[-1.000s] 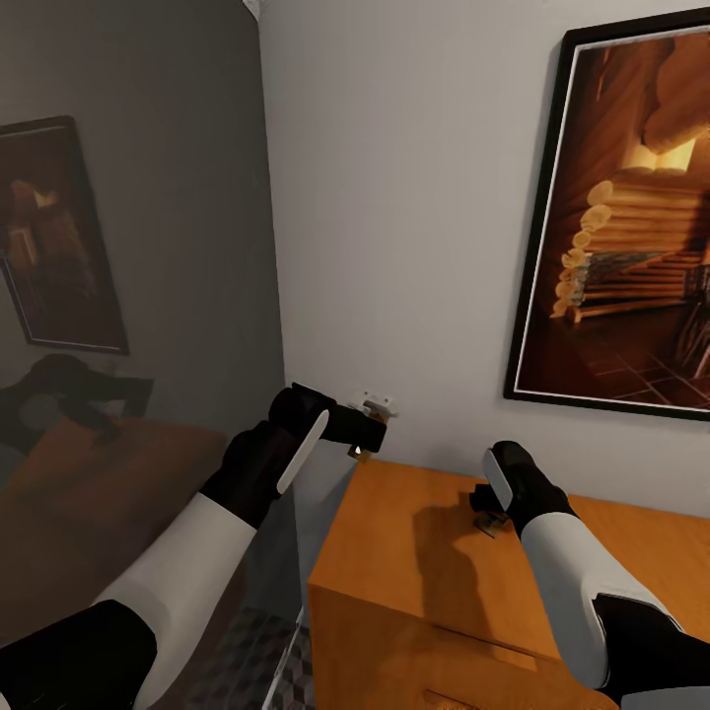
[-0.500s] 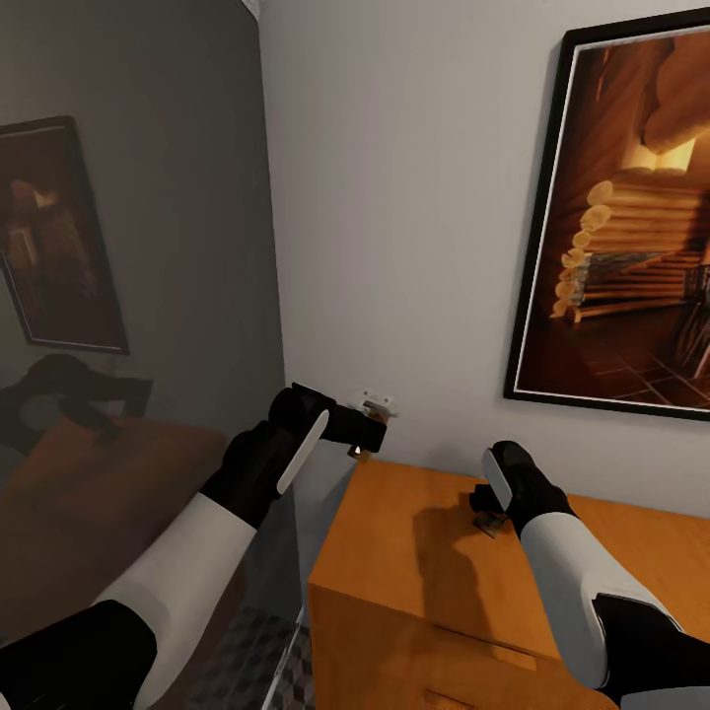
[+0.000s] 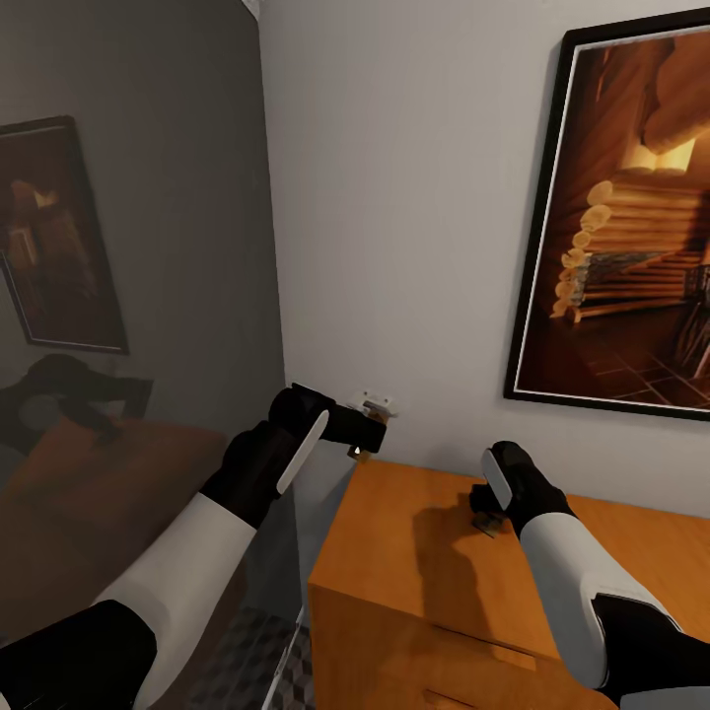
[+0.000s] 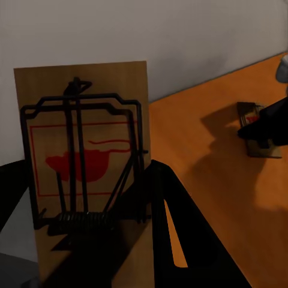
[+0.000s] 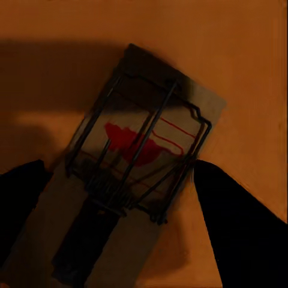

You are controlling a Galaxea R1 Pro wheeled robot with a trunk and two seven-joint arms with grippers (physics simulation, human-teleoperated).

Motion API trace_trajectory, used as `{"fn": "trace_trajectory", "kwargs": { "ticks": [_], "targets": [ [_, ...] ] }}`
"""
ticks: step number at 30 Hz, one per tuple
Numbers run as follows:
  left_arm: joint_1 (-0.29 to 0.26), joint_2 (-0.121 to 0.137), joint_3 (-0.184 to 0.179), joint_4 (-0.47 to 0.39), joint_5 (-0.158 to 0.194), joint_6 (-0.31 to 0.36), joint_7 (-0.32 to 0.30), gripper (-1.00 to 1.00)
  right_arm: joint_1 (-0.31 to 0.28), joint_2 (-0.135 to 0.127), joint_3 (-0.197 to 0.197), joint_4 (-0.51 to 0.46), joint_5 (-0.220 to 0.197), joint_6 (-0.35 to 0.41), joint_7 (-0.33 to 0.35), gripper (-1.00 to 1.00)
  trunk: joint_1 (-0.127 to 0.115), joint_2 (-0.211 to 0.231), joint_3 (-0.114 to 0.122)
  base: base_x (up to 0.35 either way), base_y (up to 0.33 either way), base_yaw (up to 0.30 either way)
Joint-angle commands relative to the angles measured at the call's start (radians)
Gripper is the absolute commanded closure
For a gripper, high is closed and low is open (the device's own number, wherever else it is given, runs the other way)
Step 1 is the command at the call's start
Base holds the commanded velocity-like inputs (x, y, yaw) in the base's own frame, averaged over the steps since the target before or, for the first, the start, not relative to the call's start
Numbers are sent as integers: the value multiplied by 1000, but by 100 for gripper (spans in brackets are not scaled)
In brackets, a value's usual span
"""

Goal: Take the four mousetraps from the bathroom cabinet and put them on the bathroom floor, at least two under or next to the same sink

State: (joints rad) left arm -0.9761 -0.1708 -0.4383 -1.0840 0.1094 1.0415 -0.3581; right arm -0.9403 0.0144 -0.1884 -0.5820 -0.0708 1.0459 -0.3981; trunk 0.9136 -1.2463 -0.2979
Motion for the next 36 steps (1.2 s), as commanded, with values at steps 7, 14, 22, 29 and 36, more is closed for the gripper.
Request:
{"fn": "trace_trajectory", "kwargs": {
  "ticks": [7,14,22,29,36],
  "targets": [
    [-1,0,0,0,7,6,4,100,0,0,-5,11,-12,1,-9,100,0,-1,-2,0,0,0],
    [-1,0,0,-1,7,6,4,100,0,-5,-5,6,-9,1,-8,100,0,-1,-2,0,0,0],
    [-1,0,0,-1,7,6,4,100,0,-9,-5,-7,-9,1,-8,100,0,-1,-2,0,0,0],
    [-1,0,0,-1,7,6,4,100,0,-11,-8,-136,-9,1,-7,100,0,-1,-2,0,0,0],
    [-1,0,0,0,7,6,4,100,0,-9,-8,-338,-10,1,-7,100,0,-1,-2,0,0,0]
  ]
}}
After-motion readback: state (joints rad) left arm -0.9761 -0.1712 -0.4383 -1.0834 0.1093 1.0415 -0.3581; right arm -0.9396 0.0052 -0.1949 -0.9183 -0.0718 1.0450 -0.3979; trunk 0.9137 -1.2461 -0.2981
